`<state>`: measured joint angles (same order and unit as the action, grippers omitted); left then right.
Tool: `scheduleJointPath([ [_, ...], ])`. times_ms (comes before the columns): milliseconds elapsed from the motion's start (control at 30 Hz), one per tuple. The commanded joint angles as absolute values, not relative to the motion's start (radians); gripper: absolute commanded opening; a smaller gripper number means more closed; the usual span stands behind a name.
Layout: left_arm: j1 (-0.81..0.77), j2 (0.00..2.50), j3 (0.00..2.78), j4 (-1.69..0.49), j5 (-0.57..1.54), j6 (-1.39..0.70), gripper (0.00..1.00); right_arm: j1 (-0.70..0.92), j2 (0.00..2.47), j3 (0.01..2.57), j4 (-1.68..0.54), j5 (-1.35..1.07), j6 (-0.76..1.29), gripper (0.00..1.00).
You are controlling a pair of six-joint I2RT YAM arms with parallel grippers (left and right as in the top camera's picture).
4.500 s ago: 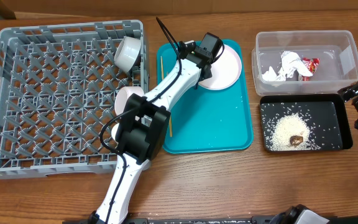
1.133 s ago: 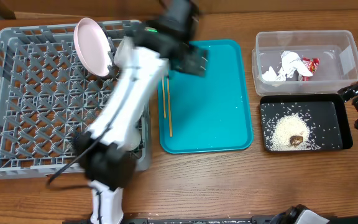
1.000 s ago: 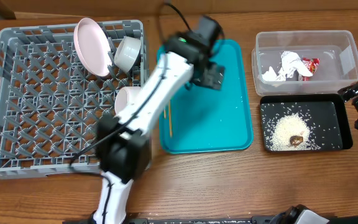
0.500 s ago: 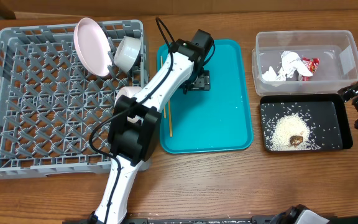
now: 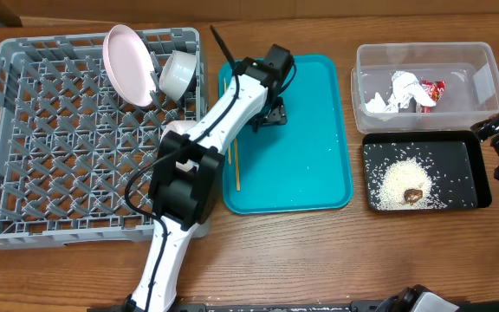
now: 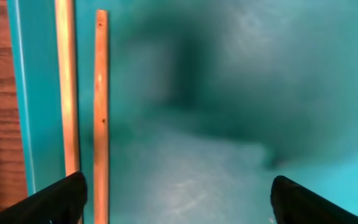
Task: Sort waste into correct bins and load items into the dishwasher
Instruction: 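Move the left gripper to the chopsticks and grasp one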
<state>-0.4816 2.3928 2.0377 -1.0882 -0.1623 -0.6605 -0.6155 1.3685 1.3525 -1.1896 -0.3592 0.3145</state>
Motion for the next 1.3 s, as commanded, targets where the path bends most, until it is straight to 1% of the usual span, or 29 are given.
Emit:
scheduleJointPath([
  [0, -0.453, 2.417, 2.019, -1.069, -0.120, -0.672, 0.98, -0.619, 1.354, 1.376, -1.184, -0.360, 0.318, 1.00],
  [100, -0.448, 2.417, 2.012, -1.066, -0.114, -0.669, 0.98, -0.619, 1.354, 1.376, -1.184, -0.360, 0.318, 1.00],
  [133, -0.447, 2.417, 2.010, -1.064, -0.107, -0.667, 1.00, -0.619, 1.354, 1.376, -1.184, -0.359, 0.318, 1.00],
  [200, -0.445, 2.417, 2.010, -1.047, -0.055, -0.618, 1.00, -0.619, 1.354, 1.376, -1.184, -0.360, 0.318, 1.00],
  [300, -0.445, 2.417, 2.007, -1.036, -0.006, -0.548, 0.95, -0.619, 1.354, 1.376, -1.184, -0.360, 0.318, 1.00],
  [567, -0.453, 2.417, 2.004, -1.050, -0.010, -0.520, 0.93, -0.619, 1.354, 1.376, -1.184, -0.360, 0.318, 1.00],
  [633, -0.453, 2.417, 1.998, -1.048, -0.009, -0.521, 0.87, -0.619, 1.354, 1.376, -1.184, -0.360, 0.318, 1.00],
  [700, -0.453, 2.417, 1.981, -1.049, -0.004, -0.525, 0.73, -0.619, 1.354, 1.376, -1.184, -0.360, 0.318, 1.00],
  [767, -0.456, 2.417, 1.954, -1.051, 0.006, -0.532, 0.64, -0.619, 1.354, 1.376, -1.184, -0.360, 0.318, 1.00],
  [800, -0.459, 2.417, 1.942, -1.055, 0.017, -0.533, 0.61, -0.619, 1.354, 1.376, -1.184, -0.360, 0.318, 1.00],
  [900, -0.469, 2.417, 1.906, -1.055, 0.057, -0.564, 0.59, -0.619, 1.354, 1.376, -1.184, -0.360, 0.318, 1.00],
  [967, -0.472, 2.417, 1.891, -1.062, 0.072, -0.564, 0.54, -0.619, 1.354, 1.376, -1.184, -0.360, 0.318, 1.00],
  [1000, -0.475, 2.417, 1.884, -1.065, 0.072, -0.564, 0.46, -0.619, 1.354, 1.376, -1.184, -0.360, 0.318, 1.00],
  [1033, -0.478, 2.417, 1.880, -1.069, 0.071, -0.564, 0.35, -0.619, 1.354, 1.376, -1.184, -0.360, 0.318, 1.00],
  [1100, -0.484, 2.417, 1.880, -1.069, 0.071, -0.561, 0.17, -0.619, 1.354, 1.376, -1.184, -0.360, 0.318, 1.00],
  [1133, -0.485, 2.417, 1.880, -1.068, 0.071, -0.561, 0.04, -0.619, 1.354, 1.376, -1.184, -0.360, 0.318, 1.00],
  [1267, -0.485, 2.415, 1.888, -1.066, 0.073, -0.561, 0.04, -0.619, 1.354, 1.376, -1.184, -0.360, 0.318, 1.00],
])
